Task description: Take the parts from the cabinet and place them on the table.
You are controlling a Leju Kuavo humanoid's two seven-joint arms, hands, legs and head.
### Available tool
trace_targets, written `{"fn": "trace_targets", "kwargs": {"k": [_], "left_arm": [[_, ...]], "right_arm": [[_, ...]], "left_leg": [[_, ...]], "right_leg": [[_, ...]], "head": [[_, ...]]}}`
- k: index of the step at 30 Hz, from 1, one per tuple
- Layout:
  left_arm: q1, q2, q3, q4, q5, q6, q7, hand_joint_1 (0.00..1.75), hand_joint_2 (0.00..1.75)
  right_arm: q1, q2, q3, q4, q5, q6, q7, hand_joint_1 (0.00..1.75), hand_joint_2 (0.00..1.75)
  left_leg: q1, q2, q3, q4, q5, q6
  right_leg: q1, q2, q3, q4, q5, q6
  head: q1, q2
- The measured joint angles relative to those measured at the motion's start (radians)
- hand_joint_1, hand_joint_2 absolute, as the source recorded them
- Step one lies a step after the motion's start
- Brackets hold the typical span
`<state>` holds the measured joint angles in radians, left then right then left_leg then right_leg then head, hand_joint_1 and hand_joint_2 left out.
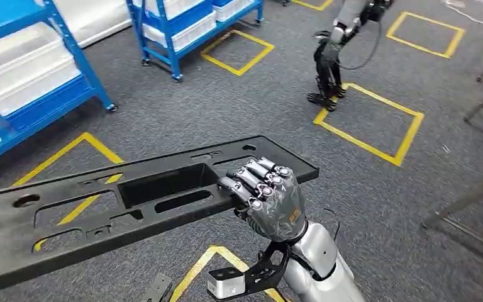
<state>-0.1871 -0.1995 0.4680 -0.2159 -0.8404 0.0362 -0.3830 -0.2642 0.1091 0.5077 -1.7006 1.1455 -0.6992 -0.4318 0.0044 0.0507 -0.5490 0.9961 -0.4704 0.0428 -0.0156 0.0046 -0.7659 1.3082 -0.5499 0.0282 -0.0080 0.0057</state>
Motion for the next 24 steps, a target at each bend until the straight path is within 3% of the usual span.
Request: {"fn": "trace_targets", "kwargs": {"k": [2,3,4,5,8,9,10,11,13,14,15,16,17,18,19,20,23,24], "left_arm": [[-0.003,-0.003,0.000,0.000,-0.005,-0.002,-0.001,0.00,0.00],[-0.005,-0.004,0.000,0.000,-0.005,-0.002,-0.002,0.00,0.00],[-0.006,-0.005,0.000,0.000,-0.006,-0.002,-0.002,0.00,0.00],[-0.009,-0.005,0.000,0.000,-0.006,-0.002,-0.002,0.00,0.00],[-0.011,-0.006,0.000,0.000,-0.006,-0.002,-0.003,0.00,0.00],[-0.012,-0.006,0.000,0.000,-0.006,-0.002,-0.003,0.00,0.00],[-0.013,-0.006,0.000,0.000,-0.006,-0.002,-0.005,0.00,0.00],[-0.013,-0.006,0.000,0.000,-0.006,-0.002,-0.006,0.00,0.00],[-0.009,-0.006,0.000,0.000,-0.004,-0.002,-0.006,0.00,0.00],[-0.007,-0.006,0.000,0.000,-0.003,-0.002,-0.006,0.00,0.00],[-0.007,-0.006,0.000,0.000,-0.001,-0.002,-0.006,0.00,0.00],[-0.007,-0.006,0.000,0.000,0.000,-0.002,-0.007,0.00,0.00],[-0.009,-0.006,0.000,0.000,0.001,-0.002,-0.008,0.00,0.00],[-0.009,-0.006,0.000,0.000,0.003,-0.002,-0.009,0.00,0.00],[-0.009,-0.005,0.000,0.000,0.003,0.000,-0.010,0.00,0.00],[-0.008,-0.005,0.000,0.000,0.003,0.000,-0.010,0.00,0.00],[-0.010,-0.005,0.000,0.000,0.003,0.001,-0.011,0.00,0.00],[-0.011,-0.007,0.000,0.000,0.004,0.001,-0.012,0.00,0.00]], "right_arm": [[-0.001,-0.001,0.000,0.000,0.000,0.000,0.002,1.75,1.75],[-0.002,-0.001,0.000,-0.001,0.000,0.000,0.003,1.75,1.75],[-0.006,-0.001,0.000,-0.002,0.000,0.000,0.004,1.75,1.75],[-0.006,-0.001,0.001,-0.003,0.000,0.000,0.005,1.75,1.75],[-0.009,-0.001,0.001,-0.004,-0.001,0.000,0.009,1.75,1.75],[-0.009,-0.001,0.001,-0.006,-0.001,0.000,0.009,1.75,1.75],[-0.013,-0.001,0.001,-0.006,-0.001,0.000,0.009,1.75,1.75],[-0.016,-0.001,0.002,-0.006,-0.001,0.000,0.009,1.75,1.75],[-0.017,-0.001,0.002,-0.006,-0.002,0.000,0.011,1.75,1.75],[-0.017,-0.001,0.002,-0.006,-0.002,0.000,0.011,1.75,1.75],[-0.017,-0.001,0.002,-0.006,-0.002,0.000,0.011,1.75,1.75],[-0.017,-0.001,0.002,-0.006,-0.003,0.000,0.011,1.75,1.75],[-0.017,-0.001,0.002,-0.006,-0.004,0.000,0.011,1.75,1.75],[-0.018,-0.001,0.002,-0.006,-0.005,0.000,0.011,1.75,1.75],[-0.018,-0.001,0.002,-0.006,-0.005,0.000,0.011,1.75,1.75],[-0.021,-0.001,0.002,-0.006,-0.006,0.000,0.011,1.75,1.75],[-0.019,-0.001,0.002,-0.008,-0.006,0.000,0.011,1.75,1.75],[-0.020,-0.002,0.002,-0.010,-0.006,0.000,0.011,1.75,1.75]], "left_leg": [[0.002,0.023,0.001,0.005,-0.005,-0.005],[0.002,0.032,0.001,0.011,-0.011,-0.009],[-0.006,0.040,-0.003,0.018,-0.017,-0.018],[-0.008,0.048,-0.003,0.027,-0.022,-0.024],[-0.005,0.076,0.003,0.023,-0.024,-0.038],[0.001,0.053,-0.003,0.030,-0.035,-0.047],[0.005,-0.001,-0.012,0.063,-0.064,-0.050],[0.007,-0.025,-0.039,0.123,-0.101,-0.051],[0.006,-0.040,-0.111,0.278,-0.166,-0.053],[0.006,-0.041,-0.133,0.321,-0.172,-0.052],[0.006,-0.041,-0.136,0.320,-0.154,-0.050],[0.006,-0.044,-0.120,0.281,-0.120,-0.045],[0.006,-0.053,-0.087,0.207,-0.072,-0.040],[0.006,-0.078,-0.048,0.118,-0.024,-0.034],[0.006,-0.128,-0.026,0.062,-0.017,-0.027],[0.008,-0.147,-0.022,0.045,-0.015,-0.026],[0.001,-0.119,-0.014,0.033,-0.015,-0.021],[0.015,-0.102,-0.008,0.007,-0.002,-0.012]], "right_leg": [[-0.002,-0.018,0.082,-0.138,0.071,0.003],[-0.002,-0.052,0.132,-0.222,0.102,0.002],[0.012,-0.087,0.148,-0.254,0.082,-0.004],[0.007,-0.067,0.144,-0.261,0.091,-0.017],[0.014,-0.036,0.137,-0.258,0.091,-0.033],[0.007,-0.026,0.140,-0.264,0.096,-0.041],[0.006,-0.016,0.139,-0.264,0.098,-0.044],[0.005,-0.008,0.138,-0.264,0.100,-0.050],[0.009,0.017,0.137,-0.264,0.100,-0.053],[0.011,0.030,0.136,-0.263,0.101,-0.054],[0.012,0.044,0.137,-0.261,0.101,-0.054],[0.012,0.058,0.137,-0.259,0.101,-0.054],[0.012,0.072,0.138,-0.257,0.101,-0.054],[0.012,0.086,0.138,-0.256,0.101,-0.054],[0.008,0.097,0.136,-0.256,0.102,-0.052],[0.011,0.110,0.131,-0.252,0.105,-0.045],[-0.001,0.144,0.120,-0.267,0.121,-0.021],[0.005,0.152,0.120,-0.266,0.121,-0.014]], "head": [[0.000,0.000],[0.000,0.000],[0.000,0.000],[-0.001,0.000],[0.000,0.000],[0.000,0.000],[0.000,0.000],[-0.001,0.000],[-0.001,0.000],[-0.001,0.000],[-0.001,0.000],[-0.001,0.000],[0.000,0.000],[-0.001,0.000],[0.000,0.000],[0.000,0.000],[0.000,0.000],[0.000,0.000]]}}
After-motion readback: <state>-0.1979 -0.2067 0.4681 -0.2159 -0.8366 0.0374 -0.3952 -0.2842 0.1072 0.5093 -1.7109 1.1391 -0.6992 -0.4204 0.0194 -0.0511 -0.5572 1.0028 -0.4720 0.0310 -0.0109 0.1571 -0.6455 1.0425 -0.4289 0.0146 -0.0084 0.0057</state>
